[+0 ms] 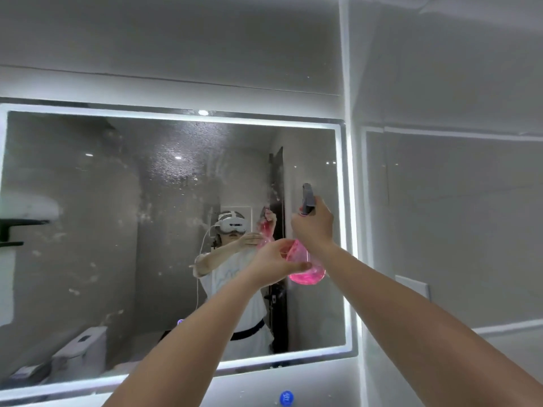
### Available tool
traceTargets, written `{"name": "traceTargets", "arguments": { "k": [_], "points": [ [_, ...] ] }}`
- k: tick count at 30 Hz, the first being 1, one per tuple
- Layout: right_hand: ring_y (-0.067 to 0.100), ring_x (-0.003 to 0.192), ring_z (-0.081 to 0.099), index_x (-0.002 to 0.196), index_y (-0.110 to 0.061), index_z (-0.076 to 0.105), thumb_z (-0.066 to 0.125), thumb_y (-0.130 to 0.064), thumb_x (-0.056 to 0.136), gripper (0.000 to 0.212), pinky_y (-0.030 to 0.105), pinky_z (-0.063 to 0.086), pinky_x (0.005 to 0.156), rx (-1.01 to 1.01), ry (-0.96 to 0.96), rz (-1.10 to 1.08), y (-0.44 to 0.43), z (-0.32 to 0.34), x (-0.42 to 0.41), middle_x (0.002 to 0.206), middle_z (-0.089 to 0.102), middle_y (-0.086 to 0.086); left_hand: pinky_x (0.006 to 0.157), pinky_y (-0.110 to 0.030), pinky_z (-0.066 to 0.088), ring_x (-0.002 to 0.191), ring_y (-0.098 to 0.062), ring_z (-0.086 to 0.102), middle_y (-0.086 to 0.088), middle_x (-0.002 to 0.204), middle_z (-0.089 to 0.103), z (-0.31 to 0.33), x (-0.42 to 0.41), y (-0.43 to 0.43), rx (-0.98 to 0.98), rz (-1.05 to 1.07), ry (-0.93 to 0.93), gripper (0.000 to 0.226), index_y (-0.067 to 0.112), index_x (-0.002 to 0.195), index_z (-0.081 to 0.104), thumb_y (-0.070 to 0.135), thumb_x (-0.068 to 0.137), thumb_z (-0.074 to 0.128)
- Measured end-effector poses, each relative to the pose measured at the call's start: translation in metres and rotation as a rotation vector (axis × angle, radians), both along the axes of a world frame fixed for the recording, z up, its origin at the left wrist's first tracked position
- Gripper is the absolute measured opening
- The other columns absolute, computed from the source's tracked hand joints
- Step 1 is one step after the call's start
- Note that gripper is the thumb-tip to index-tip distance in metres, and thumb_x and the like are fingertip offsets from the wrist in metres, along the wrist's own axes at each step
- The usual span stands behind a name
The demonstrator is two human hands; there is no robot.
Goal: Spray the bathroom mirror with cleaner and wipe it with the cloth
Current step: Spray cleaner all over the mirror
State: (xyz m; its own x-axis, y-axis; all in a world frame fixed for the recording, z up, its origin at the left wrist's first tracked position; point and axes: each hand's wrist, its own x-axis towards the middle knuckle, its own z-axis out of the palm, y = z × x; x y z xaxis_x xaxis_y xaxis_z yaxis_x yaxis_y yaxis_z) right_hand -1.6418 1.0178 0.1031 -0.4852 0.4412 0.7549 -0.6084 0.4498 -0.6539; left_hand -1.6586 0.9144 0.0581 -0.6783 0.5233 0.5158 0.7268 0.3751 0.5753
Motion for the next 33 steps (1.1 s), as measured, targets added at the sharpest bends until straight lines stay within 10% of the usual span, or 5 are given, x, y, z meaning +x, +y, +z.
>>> {"name": "traceTargets", "arguments": {
  "k": [33],
  "points": [
    [0.012, 0.06, 0.041, 0.076, -0.014, 0.045, 0.051, 0.005, 0.077, 0.019, 0.02, 0.037, 0.056, -0.036, -0.014, 0.009, 0.096, 0.005, 0.004, 0.069, 0.043, -0.001, 0.102, -0.029, 0.036, 0.115, -0.014, 0.052, -0.004, 0.135, 0.053, 0.009, 0.011, 0.09, -0.022, -0.01, -0.023, 0.075, 0.012, 0.138, 0.041, 0.032, 0.075, 0.075]
  ]
}}
